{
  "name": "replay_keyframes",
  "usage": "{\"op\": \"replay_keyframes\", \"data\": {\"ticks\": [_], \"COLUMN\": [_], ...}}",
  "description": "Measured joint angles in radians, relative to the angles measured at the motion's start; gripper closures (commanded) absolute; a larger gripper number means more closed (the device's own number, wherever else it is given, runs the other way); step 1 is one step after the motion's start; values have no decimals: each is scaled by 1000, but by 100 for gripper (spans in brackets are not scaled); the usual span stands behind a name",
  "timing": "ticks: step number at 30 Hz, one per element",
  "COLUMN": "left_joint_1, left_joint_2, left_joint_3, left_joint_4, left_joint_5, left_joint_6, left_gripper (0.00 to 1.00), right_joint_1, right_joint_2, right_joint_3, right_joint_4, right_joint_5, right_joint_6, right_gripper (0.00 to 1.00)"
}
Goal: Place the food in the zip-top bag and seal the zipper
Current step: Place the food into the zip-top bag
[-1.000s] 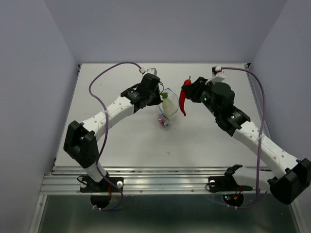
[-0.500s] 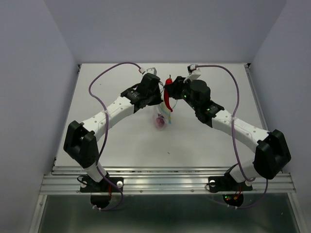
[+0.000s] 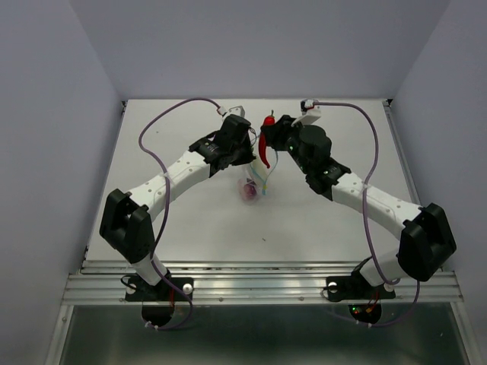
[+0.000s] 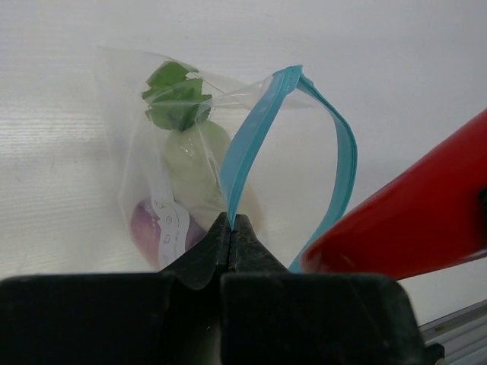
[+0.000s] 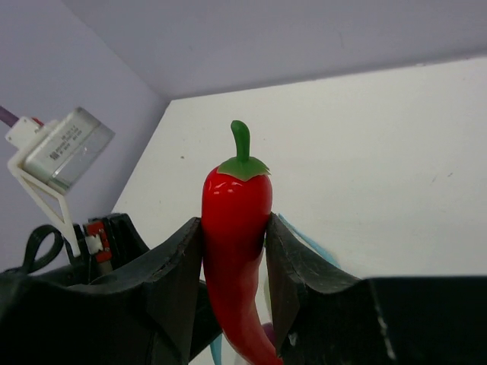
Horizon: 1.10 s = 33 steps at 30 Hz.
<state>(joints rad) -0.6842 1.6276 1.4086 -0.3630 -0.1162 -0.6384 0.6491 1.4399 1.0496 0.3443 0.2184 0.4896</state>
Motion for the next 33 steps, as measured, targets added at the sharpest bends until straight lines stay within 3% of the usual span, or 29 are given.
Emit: {"op": "replay_keyframes", "data": {"ticks": [9,33], "left_joint_1": [0,13], "left_joint_2": [2,8], "left_joint_3": [0,0], "left_joint_4": [0,-1], "left_joint_5": [1,-1], "left_joint_6": [-7,-60], "left_gripper": [100,100], "right_joint_1": [0,84], "right_joint_2": [-18,43], "right_joint_3": [52,-39], "right_joint_4": [-6,-151], "right_joint_5": [107,63], "right_joint_6": [41,89], "right_gripper": [72,71]}}
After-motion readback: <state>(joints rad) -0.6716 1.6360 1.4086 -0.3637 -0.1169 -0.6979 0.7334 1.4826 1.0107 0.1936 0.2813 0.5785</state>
